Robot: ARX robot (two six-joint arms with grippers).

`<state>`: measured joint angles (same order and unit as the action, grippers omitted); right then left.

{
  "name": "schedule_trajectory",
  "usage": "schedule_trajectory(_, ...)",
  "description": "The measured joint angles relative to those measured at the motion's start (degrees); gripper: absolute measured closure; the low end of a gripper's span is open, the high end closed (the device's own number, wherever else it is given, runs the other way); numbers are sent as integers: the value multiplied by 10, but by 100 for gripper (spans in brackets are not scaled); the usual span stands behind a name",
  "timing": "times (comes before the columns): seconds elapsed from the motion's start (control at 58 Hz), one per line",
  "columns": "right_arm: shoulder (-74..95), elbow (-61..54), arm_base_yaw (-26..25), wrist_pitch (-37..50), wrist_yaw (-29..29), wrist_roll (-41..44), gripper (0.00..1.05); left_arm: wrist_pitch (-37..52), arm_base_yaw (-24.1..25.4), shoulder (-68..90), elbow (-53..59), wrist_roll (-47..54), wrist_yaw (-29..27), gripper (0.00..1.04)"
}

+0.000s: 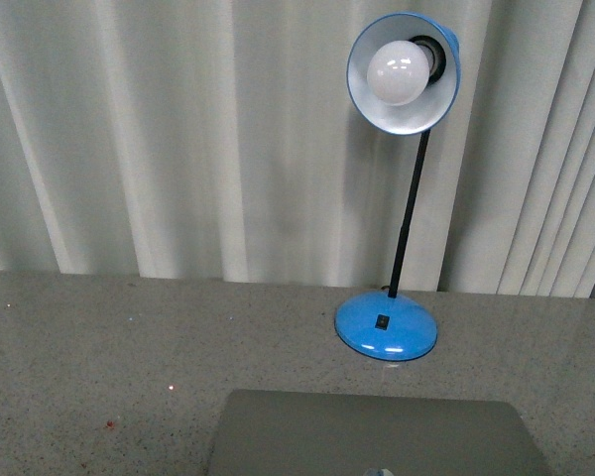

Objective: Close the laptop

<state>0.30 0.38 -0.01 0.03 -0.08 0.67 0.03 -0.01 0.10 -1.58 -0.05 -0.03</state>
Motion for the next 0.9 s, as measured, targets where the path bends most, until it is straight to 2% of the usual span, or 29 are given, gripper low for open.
schedule_trajectory(0.052, 0, 0, 0, 0, 0, 0, 93, 0, 0, 0, 0, 0, 0, 101)
schedule_trajectory(0.103, 0, 0, 0, 0, 0, 0, 82, 0, 0, 0, 0, 0, 0, 93)
schedule_trajectory(0.534, 0, 0, 0, 0, 0, 0, 7, 0, 0, 0, 0, 0, 0, 14)
schedule_trajectory(0.603, 0, 0, 0, 0, 0, 0, 8, 0, 0, 0, 0, 0, 0, 5)
schedule_trajectory(0.897, 0, 0, 0, 0, 0, 0, 7, 0, 0, 0, 0, 0, 0, 7)
